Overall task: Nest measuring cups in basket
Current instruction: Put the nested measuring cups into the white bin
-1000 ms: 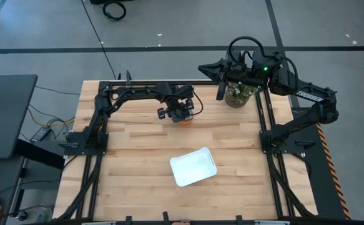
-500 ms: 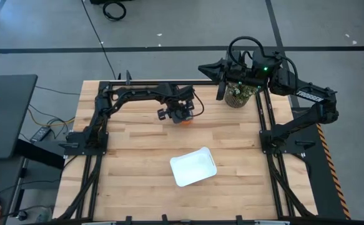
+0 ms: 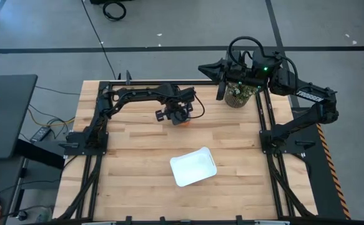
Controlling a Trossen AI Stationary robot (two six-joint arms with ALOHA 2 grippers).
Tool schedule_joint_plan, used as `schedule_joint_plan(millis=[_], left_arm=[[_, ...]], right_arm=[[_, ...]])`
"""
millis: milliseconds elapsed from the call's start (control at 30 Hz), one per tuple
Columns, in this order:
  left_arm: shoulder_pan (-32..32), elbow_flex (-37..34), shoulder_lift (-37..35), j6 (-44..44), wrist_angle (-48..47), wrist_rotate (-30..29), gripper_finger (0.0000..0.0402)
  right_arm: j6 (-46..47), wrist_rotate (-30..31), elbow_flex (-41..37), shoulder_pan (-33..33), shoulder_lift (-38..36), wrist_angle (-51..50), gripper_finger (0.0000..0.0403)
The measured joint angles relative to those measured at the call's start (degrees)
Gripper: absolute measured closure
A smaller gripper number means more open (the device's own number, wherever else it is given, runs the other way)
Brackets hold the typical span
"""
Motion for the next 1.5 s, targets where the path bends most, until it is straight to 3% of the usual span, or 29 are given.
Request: schedule_joint_plan(millis=[267, 533, 667, 1033, 1133, 1267, 1500], left_arm=[[-0.4, 0.1, -0.2, -3.1, 0.0, 0.0, 0.0349], [-0.4, 0.1, -0.2, -1.4, 1.6, -0.7, 0.0354], [-0.4, 1.1, -0.2, -4.6, 1.1, -0.8, 0.0351], [0.4, 2.8, -0.2, -7.6, 0.7, 0.6, 0.0244], [0.4, 2.8, -0.2, -12.3, -0.2, 0.7, 0.0221], [0.8, 2.8, -0.3, -14.3, -1.3, 1.7, 0.0202], [1.3, 2.8, -0.3, -5.5, -2.0, 3.5, 0.0198]], right_arm=[[0.0, 0.0, 0.0, 0.0, 0.0, 0.0, 0.0381], [0.0, 0.0, 0.0, 0.0, 0.0, 0.0, 0.0381], [0.0, 0.0, 0.0, 0.0, 0.0, 0.0, 0.0381], [0.0, 0.0, 0.0, 0.0, 0.0, 0.0, 0.0381], [0.0, 0.0, 0.0, 0.0, 0.0, 0.0, 0.0381], [0.0, 0.0, 0.0, 0.0, 0.0, 0.0, 0.0381], [0.0, 0.0, 0.0, 0.0, 0.0, 0.0, 0.0381]])
